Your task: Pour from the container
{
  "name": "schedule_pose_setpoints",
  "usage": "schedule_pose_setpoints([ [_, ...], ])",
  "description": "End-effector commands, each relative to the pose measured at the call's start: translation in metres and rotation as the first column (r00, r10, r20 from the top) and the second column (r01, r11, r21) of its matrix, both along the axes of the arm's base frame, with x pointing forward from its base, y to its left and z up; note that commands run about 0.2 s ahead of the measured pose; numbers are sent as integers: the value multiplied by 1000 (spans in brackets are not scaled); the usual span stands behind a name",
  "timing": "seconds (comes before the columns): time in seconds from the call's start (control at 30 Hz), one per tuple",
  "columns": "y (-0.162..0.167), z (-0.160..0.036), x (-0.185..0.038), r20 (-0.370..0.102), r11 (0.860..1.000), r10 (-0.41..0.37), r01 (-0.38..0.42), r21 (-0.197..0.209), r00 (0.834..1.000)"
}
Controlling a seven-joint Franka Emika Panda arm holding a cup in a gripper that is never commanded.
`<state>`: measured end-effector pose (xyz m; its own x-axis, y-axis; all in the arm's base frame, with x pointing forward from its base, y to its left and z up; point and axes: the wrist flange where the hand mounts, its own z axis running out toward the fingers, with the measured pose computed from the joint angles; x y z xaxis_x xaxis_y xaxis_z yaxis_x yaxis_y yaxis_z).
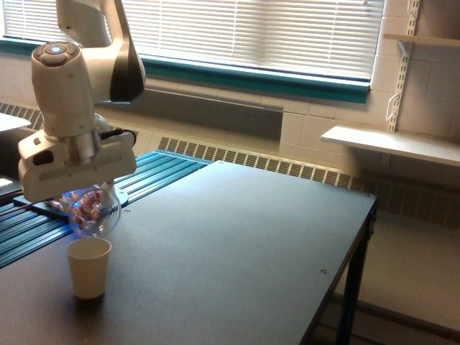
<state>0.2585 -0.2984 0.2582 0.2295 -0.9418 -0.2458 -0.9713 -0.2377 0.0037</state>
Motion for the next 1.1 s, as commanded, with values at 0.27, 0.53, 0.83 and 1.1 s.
schedule_pose_setpoints([
  [0.27,4,7,2,-74,996,-42,47,71,996],
  [0.53,-5,9,6,-73,993,-86,92,78,994],
  [0.83,-14,7,6,-81,990,-102,109,87,992],
  [1.1,-22,6,1,-66,988,-125,130,82,990],
])
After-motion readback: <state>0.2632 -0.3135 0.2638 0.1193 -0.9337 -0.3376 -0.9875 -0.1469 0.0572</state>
